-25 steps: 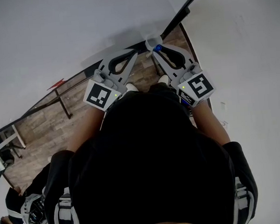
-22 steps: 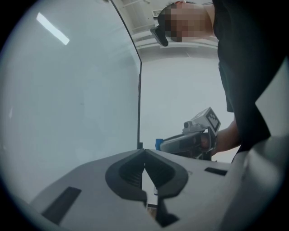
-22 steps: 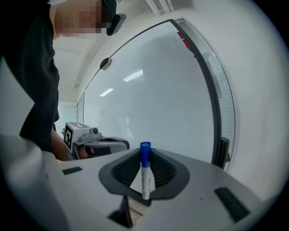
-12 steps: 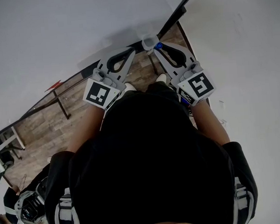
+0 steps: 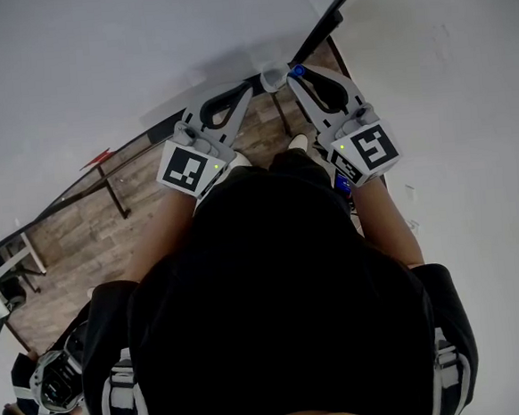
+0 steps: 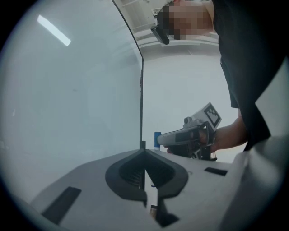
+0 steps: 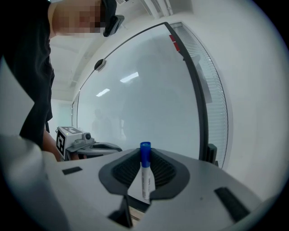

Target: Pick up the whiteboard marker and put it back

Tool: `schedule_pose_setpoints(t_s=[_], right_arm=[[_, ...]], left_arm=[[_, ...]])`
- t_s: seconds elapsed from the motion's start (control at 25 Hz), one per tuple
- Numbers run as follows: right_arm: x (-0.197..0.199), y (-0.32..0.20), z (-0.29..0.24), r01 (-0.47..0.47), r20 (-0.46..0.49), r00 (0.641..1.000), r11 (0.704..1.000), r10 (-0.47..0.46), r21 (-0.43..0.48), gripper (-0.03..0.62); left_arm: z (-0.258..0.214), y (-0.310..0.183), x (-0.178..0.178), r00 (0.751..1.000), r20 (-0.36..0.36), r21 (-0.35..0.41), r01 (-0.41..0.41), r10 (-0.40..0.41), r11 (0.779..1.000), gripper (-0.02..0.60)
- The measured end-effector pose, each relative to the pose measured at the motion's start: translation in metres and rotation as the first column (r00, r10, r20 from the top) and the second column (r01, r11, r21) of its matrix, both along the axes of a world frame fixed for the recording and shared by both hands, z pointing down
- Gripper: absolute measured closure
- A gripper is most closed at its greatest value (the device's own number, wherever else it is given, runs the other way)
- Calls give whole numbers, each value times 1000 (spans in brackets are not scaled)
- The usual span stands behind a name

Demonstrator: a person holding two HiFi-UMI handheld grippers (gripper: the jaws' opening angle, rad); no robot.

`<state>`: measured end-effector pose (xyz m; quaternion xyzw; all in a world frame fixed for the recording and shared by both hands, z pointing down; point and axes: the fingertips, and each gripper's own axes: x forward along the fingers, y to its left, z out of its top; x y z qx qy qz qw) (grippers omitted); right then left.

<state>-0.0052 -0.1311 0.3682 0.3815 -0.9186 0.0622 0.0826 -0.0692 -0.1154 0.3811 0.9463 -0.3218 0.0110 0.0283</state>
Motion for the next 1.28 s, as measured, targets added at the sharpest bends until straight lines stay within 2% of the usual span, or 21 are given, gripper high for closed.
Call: schedule_pose_setpoints(t_s=[0.32, 0.56, 0.72, 1.28], right_arm=[[0, -15, 23, -15, -45, 999, 1000, 14, -17, 531], [0, -33, 51, -30, -129, 991, 999, 28, -12, 531], [4, -48, 82, -30, -162, 986, 999, 23, -44, 531], [-8, -57, 141, -35, -226, 974, 987, -1, -156, 530]], left_arm=[[4, 1, -3, 1000, -22, -6, -1, 1, 1000, 578], [5, 1, -4, 1000, -14, -5, 8, -8, 1000, 578], [12, -7, 2, 1000, -14, 7, 15, -15, 1000, 578], [17, 1, -7, 999, -14, 5, 37, -37, 999, 578]])
